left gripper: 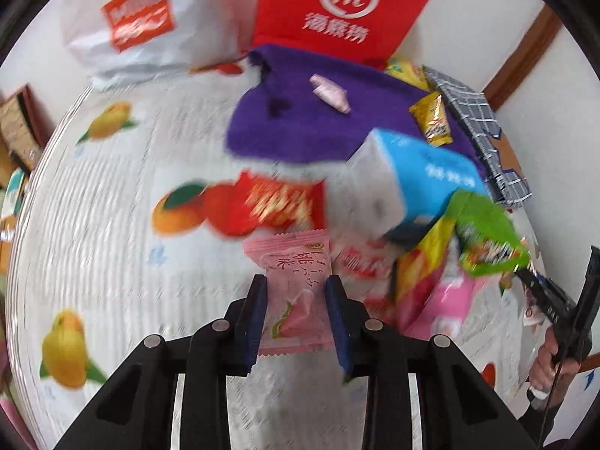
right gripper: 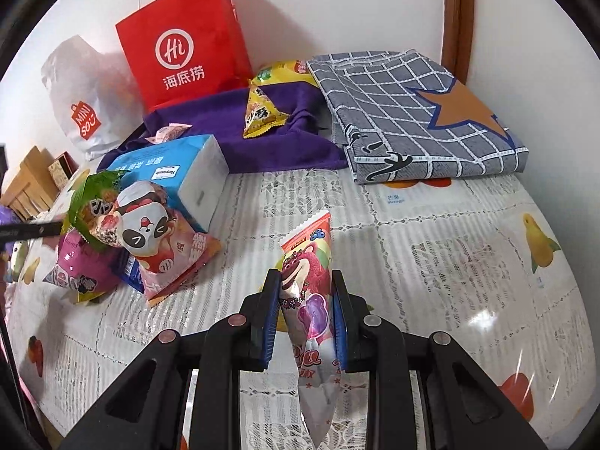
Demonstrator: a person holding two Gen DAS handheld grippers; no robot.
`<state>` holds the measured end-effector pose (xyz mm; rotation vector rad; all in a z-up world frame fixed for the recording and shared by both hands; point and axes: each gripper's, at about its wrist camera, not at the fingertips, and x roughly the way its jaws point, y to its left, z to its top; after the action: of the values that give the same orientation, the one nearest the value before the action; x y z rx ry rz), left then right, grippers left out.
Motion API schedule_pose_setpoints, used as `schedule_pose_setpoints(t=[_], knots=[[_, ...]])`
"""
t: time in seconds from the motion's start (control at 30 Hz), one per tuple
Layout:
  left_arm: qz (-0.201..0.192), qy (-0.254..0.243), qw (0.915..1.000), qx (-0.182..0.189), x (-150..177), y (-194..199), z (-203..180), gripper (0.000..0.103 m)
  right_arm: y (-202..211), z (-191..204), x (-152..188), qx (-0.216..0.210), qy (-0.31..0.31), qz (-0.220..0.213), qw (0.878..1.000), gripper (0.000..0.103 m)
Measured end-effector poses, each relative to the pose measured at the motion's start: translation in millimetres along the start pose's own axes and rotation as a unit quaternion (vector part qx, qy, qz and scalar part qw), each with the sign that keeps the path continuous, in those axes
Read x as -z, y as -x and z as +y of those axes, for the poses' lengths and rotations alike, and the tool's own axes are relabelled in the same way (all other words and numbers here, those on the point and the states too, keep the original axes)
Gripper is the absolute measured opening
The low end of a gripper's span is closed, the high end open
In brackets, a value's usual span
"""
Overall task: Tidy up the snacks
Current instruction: 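Grasp the pink candy packet with the left tool while the right holds its bag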
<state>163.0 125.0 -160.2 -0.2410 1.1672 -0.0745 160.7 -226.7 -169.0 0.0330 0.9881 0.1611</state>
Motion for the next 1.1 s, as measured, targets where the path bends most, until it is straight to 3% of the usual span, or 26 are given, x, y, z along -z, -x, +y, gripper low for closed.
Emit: schedule_pose_setpoints(t=[0.27, 0.43, 0.6, 0.7, 0.87, 1.1], knots=[[0.005, 0.029, 0.9996, -0.005, 24.2, -5.7, 23.1, 0.034, -16.6, 6.9, -1.6, -0.003, -0.012, 0.013, 1.0, 0.026], [-0.005, -0.005, 0.9997, -0.023, 27.1, -11.9, 8.7, 0.059, -22.6, 9.5, -3.2, 0.002, -0.014, 0.013, 1.0, 0.026], [-0.027, -0.021, 0.9969, -0.07, 25.9, -18.6, -6.0, 0.059, -27.9, 7.6, -4.1, 0.002, -0.02, 0.013, 1.0, 0.026], [-0.053, -0.038, 0.9914, -0.113, 31.1, -18.3, -9.6, 0.036, -28.8, 9.0, -4.8, 0.0, -0.017, 0.007, 1.0, 0.026], [-0.077, -0.034, 0.9916, -0.098, 35.2, -14.9, -1.0, 0.036, -34.0, 11.4, -3.4, 0.013, -0.01, -0.004, 1.0, 0.027], [-0.111, -0.045, 0.9869, -0.107, 43.5, -16.4, -7.0, 0.037, -35.1, 10.3, -4.6, 0.008, -0.012, -0.003, 1.0, 0.028]])
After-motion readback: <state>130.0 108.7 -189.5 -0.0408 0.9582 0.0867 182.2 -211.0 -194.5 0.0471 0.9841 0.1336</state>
